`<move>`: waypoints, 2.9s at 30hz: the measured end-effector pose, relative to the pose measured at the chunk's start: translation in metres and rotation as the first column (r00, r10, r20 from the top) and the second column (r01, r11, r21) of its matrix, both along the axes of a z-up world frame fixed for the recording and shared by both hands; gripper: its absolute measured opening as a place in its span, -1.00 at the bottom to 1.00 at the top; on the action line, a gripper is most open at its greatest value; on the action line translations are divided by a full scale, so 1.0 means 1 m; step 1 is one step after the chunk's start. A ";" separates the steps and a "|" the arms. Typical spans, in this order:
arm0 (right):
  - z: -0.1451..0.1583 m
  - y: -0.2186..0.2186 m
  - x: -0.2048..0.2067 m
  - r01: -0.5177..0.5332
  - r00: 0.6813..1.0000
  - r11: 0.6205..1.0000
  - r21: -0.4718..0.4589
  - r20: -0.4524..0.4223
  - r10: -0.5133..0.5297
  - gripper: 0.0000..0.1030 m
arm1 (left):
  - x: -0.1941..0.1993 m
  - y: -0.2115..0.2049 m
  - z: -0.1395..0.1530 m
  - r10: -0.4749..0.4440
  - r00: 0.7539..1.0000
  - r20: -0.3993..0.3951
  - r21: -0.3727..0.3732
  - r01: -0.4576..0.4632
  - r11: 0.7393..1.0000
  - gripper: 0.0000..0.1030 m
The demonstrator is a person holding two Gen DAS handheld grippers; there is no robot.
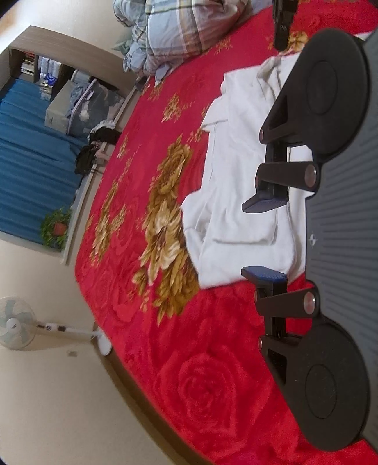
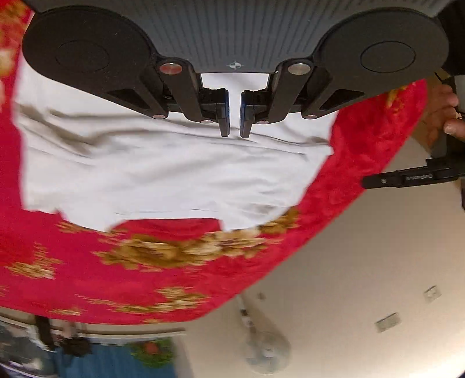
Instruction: Fold small clothes
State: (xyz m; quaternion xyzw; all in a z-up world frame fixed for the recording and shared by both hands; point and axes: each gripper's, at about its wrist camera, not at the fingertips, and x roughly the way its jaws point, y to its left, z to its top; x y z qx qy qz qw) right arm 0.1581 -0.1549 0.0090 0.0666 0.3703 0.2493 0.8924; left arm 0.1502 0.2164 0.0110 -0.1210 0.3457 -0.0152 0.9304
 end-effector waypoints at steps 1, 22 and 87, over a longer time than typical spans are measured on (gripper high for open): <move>0.007 -0.009 -0.004 0.030 1.000 1.000 -0.002 0.000 -0.030 -0.72 | 0.006 -0.001 -0.002 -0.019 1.000 -0.012 -0.002 0.019 1.000 -0.35; -0.068 -0.123 0.032 0.502 0.855 0.852 0.148 -0.234 -0.463 -0.52 | 0.108 0.004 -0.070 -0.013 0.989 -0.148 -0.151 -0.010 0.989 -0.95; -0.086 -0.143 0.084 0.649 0.727 0.760 0.030 -0.316 -0.609 -0.51 | 0.082 -0.011 -0.067 -0.104 0.939 -0.328 -0.053 0.092 0.994 -0.59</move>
